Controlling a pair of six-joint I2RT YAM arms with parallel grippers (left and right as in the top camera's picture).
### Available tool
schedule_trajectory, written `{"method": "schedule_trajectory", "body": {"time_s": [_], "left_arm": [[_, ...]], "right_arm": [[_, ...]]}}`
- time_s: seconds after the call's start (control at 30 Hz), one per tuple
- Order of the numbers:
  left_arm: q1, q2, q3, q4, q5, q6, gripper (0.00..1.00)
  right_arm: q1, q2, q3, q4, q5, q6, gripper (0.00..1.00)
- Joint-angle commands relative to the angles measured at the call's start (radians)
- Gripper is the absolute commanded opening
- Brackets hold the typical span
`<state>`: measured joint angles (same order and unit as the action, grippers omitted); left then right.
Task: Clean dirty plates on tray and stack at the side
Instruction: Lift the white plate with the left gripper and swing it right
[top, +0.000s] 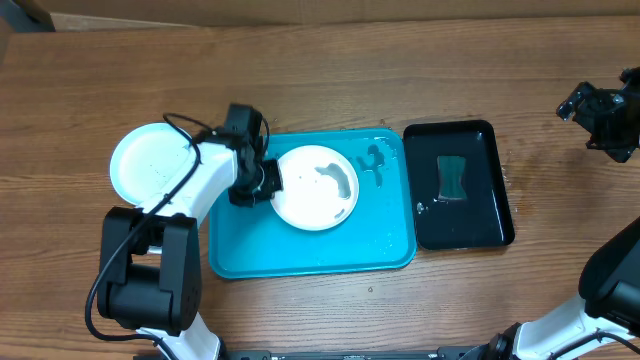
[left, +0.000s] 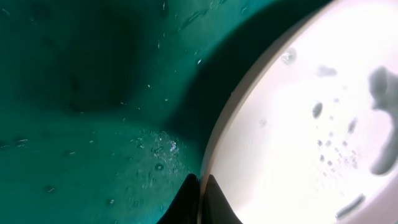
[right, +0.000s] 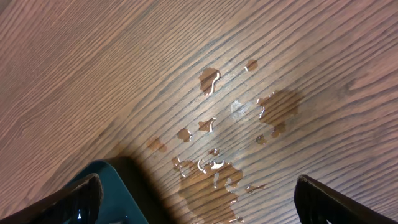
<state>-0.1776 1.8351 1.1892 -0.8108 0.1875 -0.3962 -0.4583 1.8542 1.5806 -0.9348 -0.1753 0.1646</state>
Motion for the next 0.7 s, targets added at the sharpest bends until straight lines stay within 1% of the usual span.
{"method": "schedule_trajectory", "body": {"time_s": [0.0, 0.17, 0.3, 0.47, 0.67], "left_arm": [[0.023, 0.008, 0.16, -0.07, -0.021, 0.051, 0.04], [0.02, 0.008, 0.328, -0.174, -0.061, 0.053, 0.04], [-0.011, 0.008, 0.42, -0.199, -0.095, 0.052, 0.04], [-0.119, 0.008, 0.496, -0.188, -0.204, 0.05, 0.04], [-0.272, 0.008, 0.509, -0.11, -0.282, 0.048, 0.04]], "right_arm": [[-0.005, -0.011, -0.005, 0.005, 0.006, 0.008, 1.0], [-0.005, -0.011, -0.005, 0.005, 0.006, 0.008, 1.0], [-0.005, -0.011, -0.005, 0.005, 0.006, 0.008, 1.0], [-0.005, -0.011, -0.005, 0.005, 0.006, 0.008, 1.0], [-0.005, -0.011, -0.005, 0.005, 0.006, 0.008, 1.0]]}}
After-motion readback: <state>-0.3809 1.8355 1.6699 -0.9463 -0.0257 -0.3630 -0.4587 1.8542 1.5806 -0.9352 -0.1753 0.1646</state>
